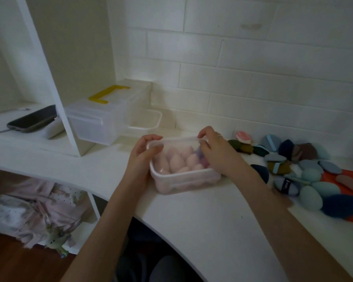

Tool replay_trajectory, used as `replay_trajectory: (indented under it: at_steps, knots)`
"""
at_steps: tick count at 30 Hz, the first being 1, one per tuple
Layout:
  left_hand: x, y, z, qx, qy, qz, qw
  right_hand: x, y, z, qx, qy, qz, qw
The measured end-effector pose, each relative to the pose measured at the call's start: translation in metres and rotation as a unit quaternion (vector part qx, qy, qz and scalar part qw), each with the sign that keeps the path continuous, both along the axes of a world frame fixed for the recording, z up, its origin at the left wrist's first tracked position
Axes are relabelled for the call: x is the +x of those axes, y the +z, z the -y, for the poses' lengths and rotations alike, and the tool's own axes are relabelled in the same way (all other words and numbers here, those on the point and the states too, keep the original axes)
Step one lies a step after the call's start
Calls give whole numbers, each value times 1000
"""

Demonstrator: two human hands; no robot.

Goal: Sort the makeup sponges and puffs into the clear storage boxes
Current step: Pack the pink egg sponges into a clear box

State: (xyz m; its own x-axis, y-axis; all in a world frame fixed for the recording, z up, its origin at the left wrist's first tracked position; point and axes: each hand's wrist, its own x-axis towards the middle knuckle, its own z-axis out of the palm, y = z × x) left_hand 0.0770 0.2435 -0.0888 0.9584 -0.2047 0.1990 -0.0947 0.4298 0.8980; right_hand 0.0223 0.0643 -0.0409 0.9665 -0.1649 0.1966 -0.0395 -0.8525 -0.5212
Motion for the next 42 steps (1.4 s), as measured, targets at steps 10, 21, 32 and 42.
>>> replay_trajectory:
  at_steps: [10, 21, 32, 42]
  knots:
    - [-18, -1, 2, 49, 9, 12, 999, -24, -26, 3, 60, 60, 110, 990]
    - [-16, -7, -22, 252, -83, 157, 951, -35, -28, 8, 11, 65, 80, 995]
    - [-10, -8, -25, 309, -53, 198, 929, -37, -42, -1, -41, 31, 162, 985]
    - [-11, -5, -27, 316, -84, 197, 924, -36, -45, -5, -16, 37, 181, 983]
